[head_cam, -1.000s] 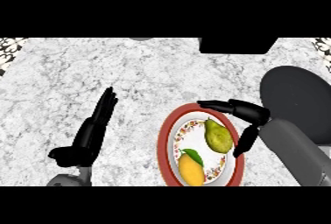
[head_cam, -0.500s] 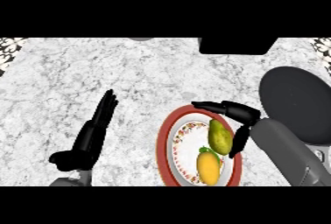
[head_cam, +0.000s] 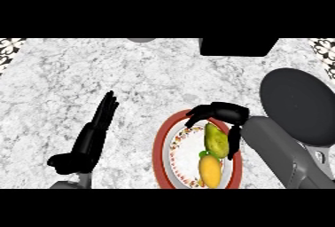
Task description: Pick the pear from the plate and place it in the pan
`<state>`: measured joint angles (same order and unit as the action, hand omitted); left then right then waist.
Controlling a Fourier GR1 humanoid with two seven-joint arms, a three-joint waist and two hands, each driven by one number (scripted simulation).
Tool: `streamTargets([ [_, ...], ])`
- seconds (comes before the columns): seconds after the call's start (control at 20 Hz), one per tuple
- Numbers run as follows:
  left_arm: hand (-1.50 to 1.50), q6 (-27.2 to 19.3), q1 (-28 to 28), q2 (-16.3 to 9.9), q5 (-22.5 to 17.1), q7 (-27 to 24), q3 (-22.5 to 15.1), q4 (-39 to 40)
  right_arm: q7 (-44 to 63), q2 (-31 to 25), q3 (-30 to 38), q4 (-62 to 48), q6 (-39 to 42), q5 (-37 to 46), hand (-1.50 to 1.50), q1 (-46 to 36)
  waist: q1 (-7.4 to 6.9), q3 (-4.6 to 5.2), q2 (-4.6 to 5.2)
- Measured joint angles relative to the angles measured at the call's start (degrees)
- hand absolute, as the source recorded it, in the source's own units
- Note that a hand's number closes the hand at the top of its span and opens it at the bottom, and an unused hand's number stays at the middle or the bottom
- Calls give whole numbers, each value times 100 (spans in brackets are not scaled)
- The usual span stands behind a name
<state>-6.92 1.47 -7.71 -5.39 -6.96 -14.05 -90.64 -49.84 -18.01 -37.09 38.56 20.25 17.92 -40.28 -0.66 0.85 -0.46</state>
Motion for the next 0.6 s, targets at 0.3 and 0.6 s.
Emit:
streamTargets([
  [0.3, 0, 103, 115, -27, -32, -18, 133, 147, -206, 85, -75, -9, -354, 271, 150, -39, 14, 33, -35],
  [0.6, 0, 43, 119, 20, 34, 80, 138, 56, -354, 135, 139, -38, -624, 186, 150, 59, 13, 32, -46],
])
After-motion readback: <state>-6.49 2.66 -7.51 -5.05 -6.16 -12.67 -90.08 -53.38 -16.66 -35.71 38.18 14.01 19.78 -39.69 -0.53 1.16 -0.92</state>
